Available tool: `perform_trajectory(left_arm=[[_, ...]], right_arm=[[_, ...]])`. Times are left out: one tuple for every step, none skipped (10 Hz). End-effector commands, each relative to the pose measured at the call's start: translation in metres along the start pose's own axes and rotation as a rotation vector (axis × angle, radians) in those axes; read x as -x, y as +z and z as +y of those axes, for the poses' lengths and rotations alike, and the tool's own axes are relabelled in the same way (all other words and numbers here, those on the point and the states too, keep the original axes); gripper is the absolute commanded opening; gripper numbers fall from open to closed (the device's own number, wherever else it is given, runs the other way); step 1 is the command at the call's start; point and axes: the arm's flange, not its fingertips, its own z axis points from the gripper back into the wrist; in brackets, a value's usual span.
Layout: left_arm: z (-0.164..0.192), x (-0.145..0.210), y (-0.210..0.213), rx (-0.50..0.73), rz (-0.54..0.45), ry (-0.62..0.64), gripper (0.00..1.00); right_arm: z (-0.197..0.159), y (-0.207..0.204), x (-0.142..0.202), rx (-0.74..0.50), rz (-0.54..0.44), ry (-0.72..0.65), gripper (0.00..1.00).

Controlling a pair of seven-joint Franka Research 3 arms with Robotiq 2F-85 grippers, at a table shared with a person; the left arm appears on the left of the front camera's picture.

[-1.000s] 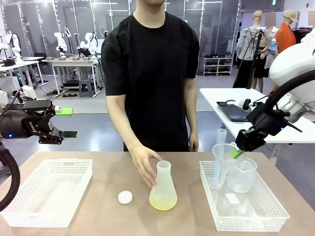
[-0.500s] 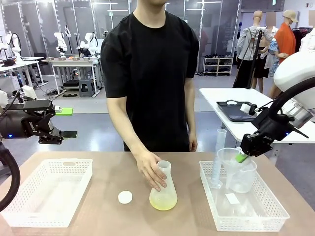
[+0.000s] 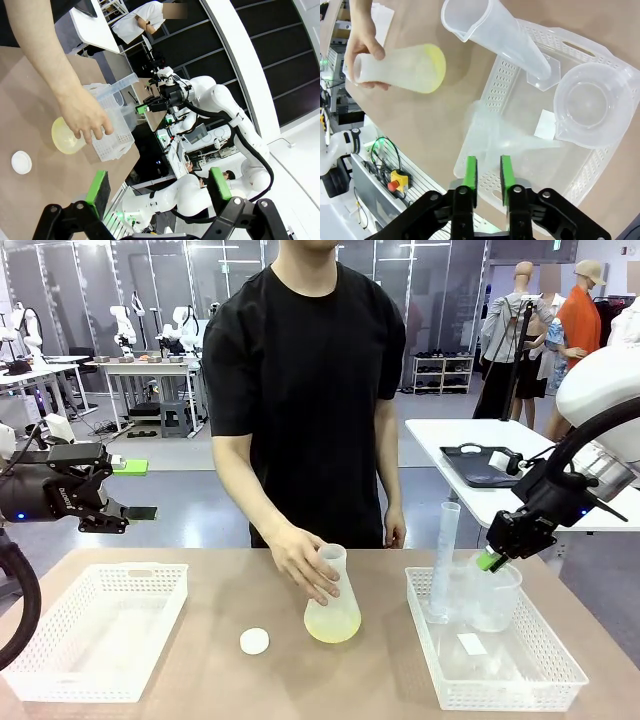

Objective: Prepare the solutions needed for the experiment.
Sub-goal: Once the solution is in the Big flask , pick up the Plastic Funnel and place it back into the right Organizing basket.

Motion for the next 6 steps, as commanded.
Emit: perform_trajectory(left_arm=[[-0.001,0.0001,-0.003,0.006,0.0,0.0,1.0],[-0.001,0.0001,-0.003,0.006,0.0,0.0,1.0],[-0.001,0.0001,-0.003,0.006,0.0,0.0,1.0],[-0.001,0.0001,-0.003,0.006,0.0,0.0,1.0],[-0.001,0.0001,-0.003,0.006,0.0,0.0,1.0],[-0.001,0.0001,-0.003,0.006,0.0,0.0,1.0]], right_arm=[[-0.002,0.0012,-0.0023,-0.012,-0.003,-0.012,0.43],[-0.0034,0.0011,-0.0037,-0.011,-0.002,-0.015,0.63],[-0.0036,0.0004,-0.0044,-0.019,-0.002,-0.008,0.63],[-0.0017,0.0007,0.0003,-0.001,-0.001,-0.004,0.63],[-0.0017,0.0007,0.0003,-0.001,-0.001,-0.004,0.63],[-0.0017,0.0007,0.0003,-0.001,-0.001,-0.004,0.63]])
